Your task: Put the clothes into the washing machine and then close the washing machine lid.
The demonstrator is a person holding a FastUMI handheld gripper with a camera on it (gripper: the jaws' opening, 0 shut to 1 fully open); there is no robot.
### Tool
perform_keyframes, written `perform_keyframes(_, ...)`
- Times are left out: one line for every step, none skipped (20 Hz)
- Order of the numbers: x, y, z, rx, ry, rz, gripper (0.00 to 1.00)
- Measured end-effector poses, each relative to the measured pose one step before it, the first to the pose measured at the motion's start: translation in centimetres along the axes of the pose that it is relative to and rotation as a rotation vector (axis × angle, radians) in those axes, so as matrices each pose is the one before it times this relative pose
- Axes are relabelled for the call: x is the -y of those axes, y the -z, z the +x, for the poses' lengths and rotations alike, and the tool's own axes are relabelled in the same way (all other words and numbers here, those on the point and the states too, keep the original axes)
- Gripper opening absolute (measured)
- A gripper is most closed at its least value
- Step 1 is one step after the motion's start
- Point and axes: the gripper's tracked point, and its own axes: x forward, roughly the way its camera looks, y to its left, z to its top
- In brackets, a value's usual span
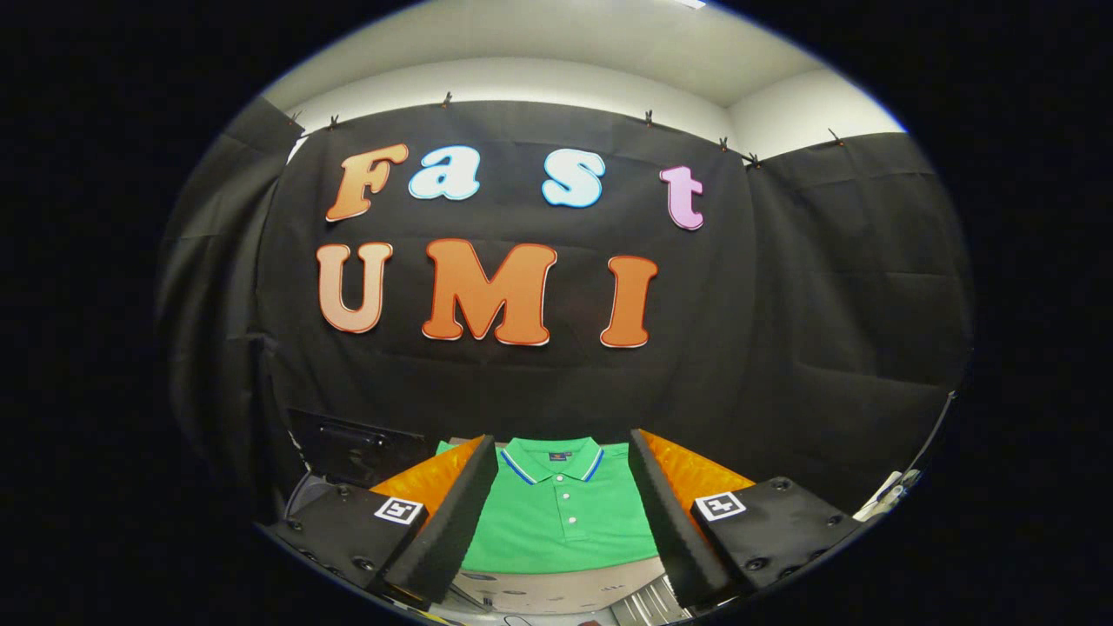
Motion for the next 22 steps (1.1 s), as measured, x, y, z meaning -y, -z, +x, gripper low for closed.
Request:
perform_keyframes(-0.026,0.198,1.140,-0.01099,-0.00443,0.00944,0.98)
perform_keyframes(0.115,0.162,1.179,-0.00804,-0.01054,0.01414,0.98)
perform_keyframes(0.147,0.288,1.135,-0.01062,-0.00186,0.01263,0.98)
perform_keyframes(0.269,0.431,1.197,-0.01499,-0.00589,0.00582,0.98)
perform_keyframes(0.249,0.542,1.066,-0.01348,0.00216,0.00086,0.98)
perform_keyframes(0.103,0.331,1.099,-0.01485,-0.00582,0.00406,0.98)
perform_keyframes(0.086,0.441,1.086,-0.01378,-0.00397,0.00581,0.98)
perform_keyframes(0.241,0.641,0.986,-0.02293,-0.00265,-0.00095,0.98)
perform_keyframes(0.218,0.783,1.334,-0.02843,-0.00248,-0.00434,0.98)
perform_keyframes(0.241,1.096,1.193,-0.04179,-0.00140,-0.00017,0.98)
perform_keyframes(0.113,0.936,1.373,-0.03541,-0.00792,0.00699,0.98)
perform_keyframes(0.033,0.835,1.309,-0.03460,-0.00480,0.00973,0.98)
perform_keyframes(0.155,0.760,1.262,-0.03720,-0.00530,0.00654,0.98)
perform_keyframes(0.030,0.859,1.264,-0.04009,-0.00676,0.00201,0.98)
perform_keyframes(0.105,0.830,1.157,-0.03792,-0.00385,0.00090,0.98)
perform_keyframes(0.155,0.823,1.062,-0.04198,-0.00428,0.00300,0.98)
perform_keyframes(0.164,0.697,1.023,-0.03246,0.00102,0.00681,0.98)
perform_keyframes(0.288,0.718,0.774,-0.03561,-0.00027,0.00045,0.98)
perform_keyframes(0.060,0.364,0.908,-0.02554,0.00029,0.00764,0.99)
perform_keyframes(0.313,0.496,0.337,-0.03131,0.00525,-0.00101,0.99)
perform_keyframes(0.101,0.167,0.481,-0.02031,0.00136,0.00273,0.99)
perform_keyframes(0.126,0.569,0.299,-0.03419,0.00793,0.00559,0.99)
